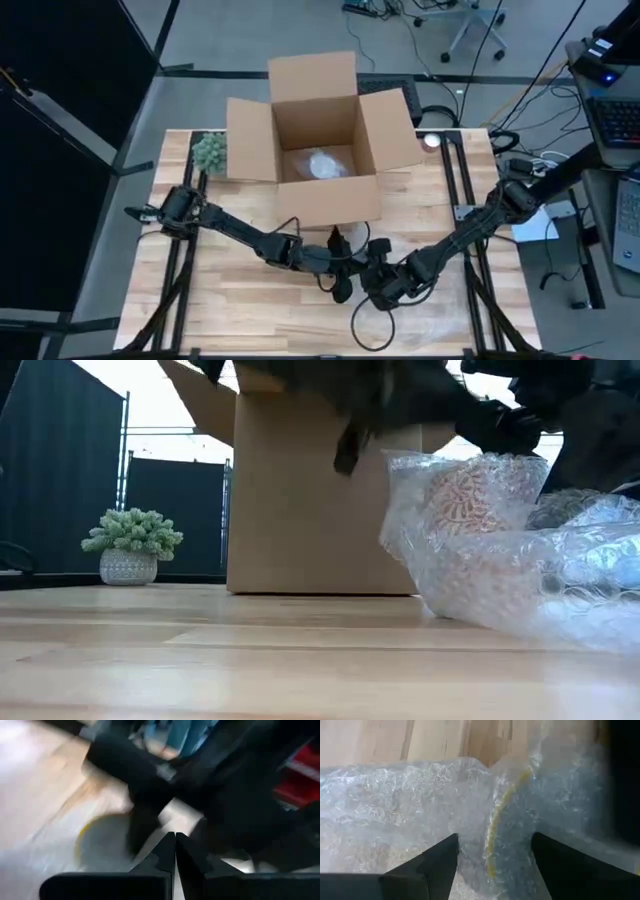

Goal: Wrap mug
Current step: Wrap the orange mug in the bubble wrap

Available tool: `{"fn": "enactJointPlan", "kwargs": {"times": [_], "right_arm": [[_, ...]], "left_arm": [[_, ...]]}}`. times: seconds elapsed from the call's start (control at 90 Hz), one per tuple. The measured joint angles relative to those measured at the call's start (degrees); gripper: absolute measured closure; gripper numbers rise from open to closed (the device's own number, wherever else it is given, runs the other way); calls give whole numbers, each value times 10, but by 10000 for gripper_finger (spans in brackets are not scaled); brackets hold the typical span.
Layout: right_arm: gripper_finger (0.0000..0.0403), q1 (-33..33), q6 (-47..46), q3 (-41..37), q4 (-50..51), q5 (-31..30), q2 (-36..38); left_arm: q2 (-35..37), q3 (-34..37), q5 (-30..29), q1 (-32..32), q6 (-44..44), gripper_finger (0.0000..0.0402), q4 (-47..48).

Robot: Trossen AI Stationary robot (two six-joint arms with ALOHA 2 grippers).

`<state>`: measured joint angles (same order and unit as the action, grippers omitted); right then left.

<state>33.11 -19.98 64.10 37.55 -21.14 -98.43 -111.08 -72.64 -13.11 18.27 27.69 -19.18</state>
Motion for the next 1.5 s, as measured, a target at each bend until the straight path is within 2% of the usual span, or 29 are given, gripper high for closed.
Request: {"fn": "enactJointPlan", "kwargs": {"times": [0.156, 0.233, 0.378, 0.444, 0.633, 0.711, 0.933, 1.233, 1.356, 1.5], "right_arm": [[167, 0, 1, 0, 0, 2, 0], [167, 0, 0, 0, 0, 2, 0], [167, 0, 1, 0, 0, 3, 0], [167, 0, 1, 0, 0, 3, 0], [167, 0, 8, -3, -1, 16, -4], [167, 0, 7, -3, -1, 15, -3], [167, 0, 9, -3, -1, 10, -3], [167, 0, 12, -2, -2, 7, -3], [167, 0, 12, -1, 4, 6, 0], [167, 4, 11, 50, 78, 6, 3]], "left_arm": [[45, 0, -1, 12, -12, 402, 81], [66, -1, -9, 23, -7, 402, 165], [61, 0, -38, 44, 60, 402, 338], [48, 2, -58, 50, 79, 402, 368], [-2, 14, -155, 43, 45, 402, 261], [-2, 14, -168, 37, 15, 402, 200], [-2, 4, -160, 30, -67, 402, 88], [-54, 0, -73, 6, -71, 402, -26], [-75, -5, -68, -4, -47, 402, -32], [-76, -5, -64, -9, -41, 402, -19]]}}
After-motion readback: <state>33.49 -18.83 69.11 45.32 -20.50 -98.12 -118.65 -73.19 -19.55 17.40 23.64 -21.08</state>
